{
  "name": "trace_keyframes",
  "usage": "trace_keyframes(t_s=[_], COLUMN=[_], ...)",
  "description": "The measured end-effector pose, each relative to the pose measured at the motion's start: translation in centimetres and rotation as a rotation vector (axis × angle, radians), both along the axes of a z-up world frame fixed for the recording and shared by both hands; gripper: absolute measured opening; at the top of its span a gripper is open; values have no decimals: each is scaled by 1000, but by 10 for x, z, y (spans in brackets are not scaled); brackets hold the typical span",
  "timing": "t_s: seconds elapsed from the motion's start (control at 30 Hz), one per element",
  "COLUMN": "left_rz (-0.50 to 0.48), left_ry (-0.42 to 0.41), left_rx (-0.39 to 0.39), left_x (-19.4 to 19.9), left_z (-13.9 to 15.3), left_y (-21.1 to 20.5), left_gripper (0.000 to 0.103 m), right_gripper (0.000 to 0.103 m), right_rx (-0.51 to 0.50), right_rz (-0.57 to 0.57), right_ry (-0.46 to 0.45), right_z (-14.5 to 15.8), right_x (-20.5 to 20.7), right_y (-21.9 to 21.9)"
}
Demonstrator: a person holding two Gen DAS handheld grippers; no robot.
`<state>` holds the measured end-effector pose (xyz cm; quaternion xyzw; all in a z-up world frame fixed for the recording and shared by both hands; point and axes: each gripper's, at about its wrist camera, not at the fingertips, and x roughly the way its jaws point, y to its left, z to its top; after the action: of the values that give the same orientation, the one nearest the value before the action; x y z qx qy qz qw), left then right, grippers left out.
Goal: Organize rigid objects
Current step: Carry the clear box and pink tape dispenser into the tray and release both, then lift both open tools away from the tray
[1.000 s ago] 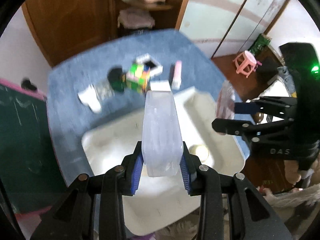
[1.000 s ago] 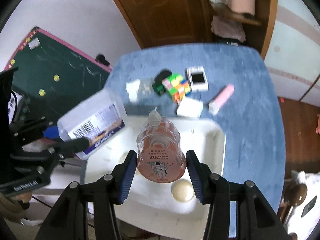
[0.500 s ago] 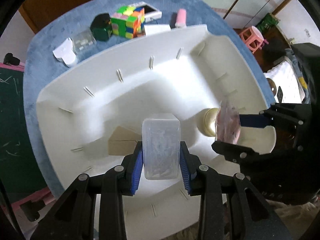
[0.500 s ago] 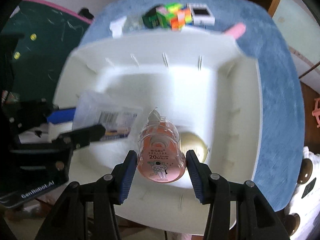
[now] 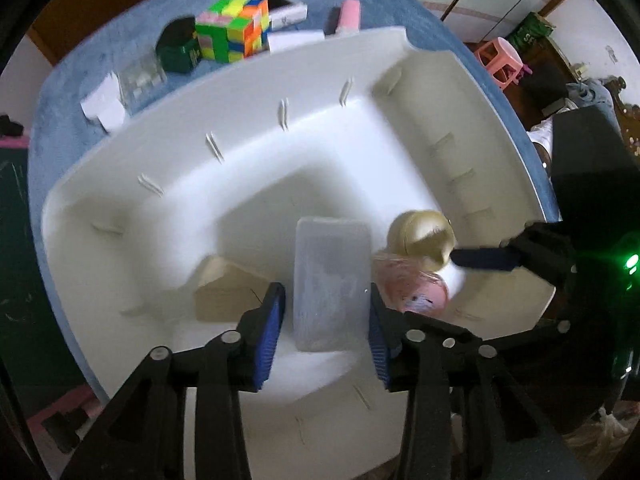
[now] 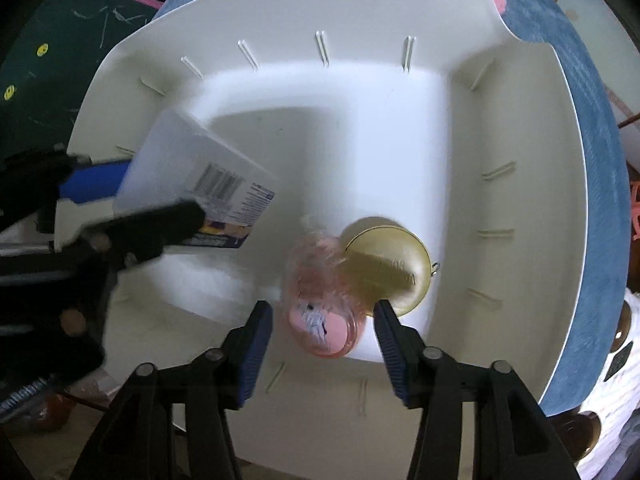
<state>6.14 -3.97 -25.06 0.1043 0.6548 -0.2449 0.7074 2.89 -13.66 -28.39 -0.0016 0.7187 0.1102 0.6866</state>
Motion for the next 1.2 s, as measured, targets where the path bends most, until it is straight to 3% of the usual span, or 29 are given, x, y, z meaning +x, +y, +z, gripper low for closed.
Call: trace_keyframes(t_s=[0.1,0.37,0.77,1.2], left_rz=[20,69,142,242], left_ry=[27,2,-63,-200], left_rx=[-4,-30,-76,-108], left_x=[-1,2,15,34], left_z=[1,22,58,117], left_y=[4,16,25,45], left_gripper=[49,79,80,80], right_gripper=[68,68,68,68], right_rx=[10,19,24,63], right_rz=[-13,2,28,-42], right_ry=[-13,-46,-110,-224], right_z=[4,19,42,106], right_x=[2,6,9,27], right_y=[-2,0,4,-29])
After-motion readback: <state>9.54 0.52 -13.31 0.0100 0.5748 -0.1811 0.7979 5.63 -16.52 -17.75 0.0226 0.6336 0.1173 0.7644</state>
